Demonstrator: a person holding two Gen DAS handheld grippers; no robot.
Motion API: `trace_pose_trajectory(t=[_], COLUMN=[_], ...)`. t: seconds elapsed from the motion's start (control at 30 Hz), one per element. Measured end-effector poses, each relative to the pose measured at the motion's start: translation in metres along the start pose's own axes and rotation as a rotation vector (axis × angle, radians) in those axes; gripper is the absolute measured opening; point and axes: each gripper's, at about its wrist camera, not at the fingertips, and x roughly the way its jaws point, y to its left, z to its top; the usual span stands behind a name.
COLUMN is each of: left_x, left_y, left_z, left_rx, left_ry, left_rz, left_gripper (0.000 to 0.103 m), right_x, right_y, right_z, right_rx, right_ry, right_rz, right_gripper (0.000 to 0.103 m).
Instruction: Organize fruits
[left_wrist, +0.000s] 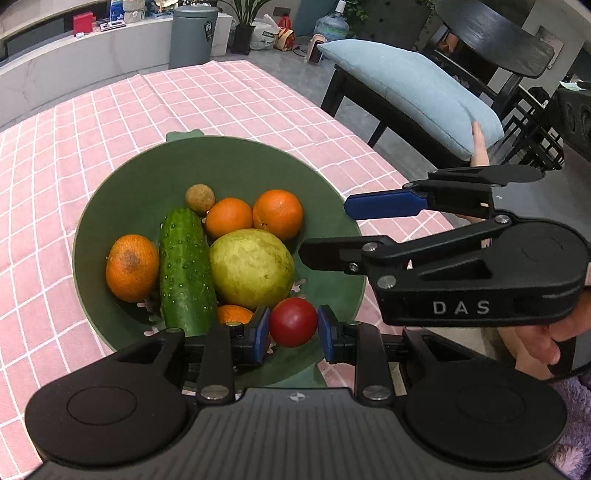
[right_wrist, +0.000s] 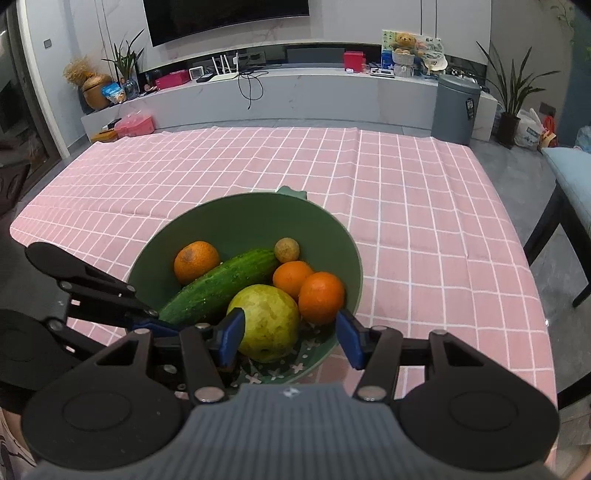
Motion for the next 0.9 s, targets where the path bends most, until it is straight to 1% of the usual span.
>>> trace_pose_trajectory(t=[0.17,0.2,0.27,0.33,0.37,0.43,0.5,0.57,0.6,0.63,0.7,0.73,0.8,0.9], left_x=[0.002,0.002,0.002,0.0,-0.003,-0.008,-0.014,-0.023,-0.027,-0.033,-0.044,-0.048,-0.06,-0.074], left_y=[0.003,0.003,0.004,0.006,0.007,0.009,0.011,0.012,0.012,0.013,0.014,0.015,0.017,0.019], left_z=[-0.002,-0.002,-0.003,-0.004,-0.004,-0.005,-0.004,-0.005,-0.004,-0.005,-0.006,-0.005,-0.007,-0.012], left_rx=[-0.018,-0.021,-0.027,-0.039,-0.048,-0.066,-0.077,-0.082,-0.083,-0.087,-0.093,-0.094,-0.096,-0.094], left_ry=[0.0,0.0,-0.006,-0.018,-0.024,-0.038,-0.057,-0.085,-0.102,-0.123,-0.164,-0.181,-0.225,-0.286], left_rz=[-0.001,0.001,0.008,0.007,0.003,-0.004,0.0,0.002,0.005,0.009,0.021,0.029,0.056,0.095], left_gripper=[0.031,0.033,0.039,0.049,0.052,0.061,0.063,0.064,0.066,0.069,0.072,0.076,0.081,0.083], right_x=[0.0,0.001,0.001,0.001,-0.001,-0.003,-0.007,-0.012,-0.015,-0.018,-0.025,-0.029,-0.035,-0.046], right_y=[0.003,0.004,0.007,0.008,0.008,0.009,0.011,0.013,0.014,0.015,0.015,0.016,0.017,0.019], right_z=[-0.002,-0.002,-0.002,-0.001,0.0,0.002,0.005,0.008,0.009,0.01,0.011,0.012,0.013,0.011], right_rx=[-0.007,-0.009,-0.008,-0.004,-0.002,-0.001,-0.002,-0.001,0.002,0.01,0.027,0.037,0.058,0.098], right_ry=[0.001,0.004,0.008,0.008,0.007,0.0,-0.014,-0.031,-0.043,-0.057,-0.084,-0.098,-0.125,-0.171], right_rz=[0.001,0.003,0.0,0.001,0.001,-0.005,-0.013,-0.024,-0.032,-0.04,-0.055,-0.063,-0.077,-0.087], right_gripper=[0.053,0.054,0.054,0.054,0.054,0.058,0.062,0.066,0.07,0.072,0.076,0.077,0.08,0.085])
